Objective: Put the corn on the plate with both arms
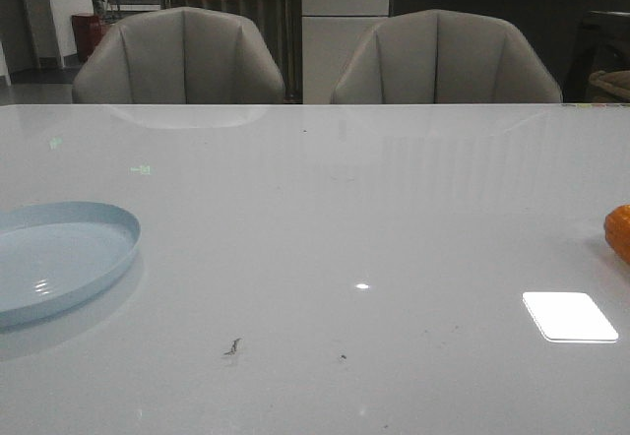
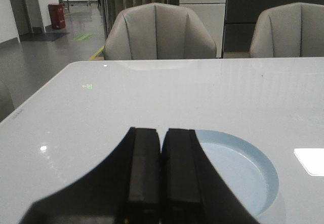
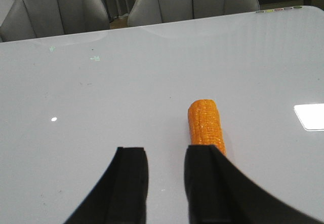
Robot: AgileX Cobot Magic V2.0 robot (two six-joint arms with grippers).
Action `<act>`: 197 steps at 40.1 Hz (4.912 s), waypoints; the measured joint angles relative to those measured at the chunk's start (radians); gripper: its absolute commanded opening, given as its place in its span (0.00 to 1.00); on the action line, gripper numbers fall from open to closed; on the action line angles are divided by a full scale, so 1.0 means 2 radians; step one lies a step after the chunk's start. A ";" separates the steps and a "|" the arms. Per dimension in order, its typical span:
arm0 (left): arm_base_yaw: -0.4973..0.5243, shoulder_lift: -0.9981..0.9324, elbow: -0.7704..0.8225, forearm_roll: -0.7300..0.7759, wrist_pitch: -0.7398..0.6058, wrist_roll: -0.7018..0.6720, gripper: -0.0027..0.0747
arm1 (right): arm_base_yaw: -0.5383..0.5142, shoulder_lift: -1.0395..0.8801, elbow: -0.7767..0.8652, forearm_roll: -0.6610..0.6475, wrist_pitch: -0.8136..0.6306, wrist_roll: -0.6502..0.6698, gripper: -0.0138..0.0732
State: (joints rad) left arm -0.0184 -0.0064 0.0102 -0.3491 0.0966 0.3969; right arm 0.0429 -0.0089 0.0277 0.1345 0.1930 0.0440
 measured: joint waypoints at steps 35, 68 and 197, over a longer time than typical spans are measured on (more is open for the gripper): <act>0.000 0.000 -0.071 0.038 -0.021 0.000 0.16 | 0.000 0.000 -0.108 0.000 -0.056 0.000 0.53; 0.000 0.467 -0.295 0.036 0.108 0.000 0.41 | 0.000 0.410 -0.271 -0.025 0.025 -0.010 0.33; -0.156 0.993 -0.755 -0.066 0.369 -0.114 0.16 | 0.000 0.576 -0.284 -0.046 0.035 -0.015 0.63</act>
State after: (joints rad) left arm -0.3299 1.9801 -1.4998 -0.4818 0.8352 0.1685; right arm 0.0429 1.1424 -0.5409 0.0420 0.2630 0.0137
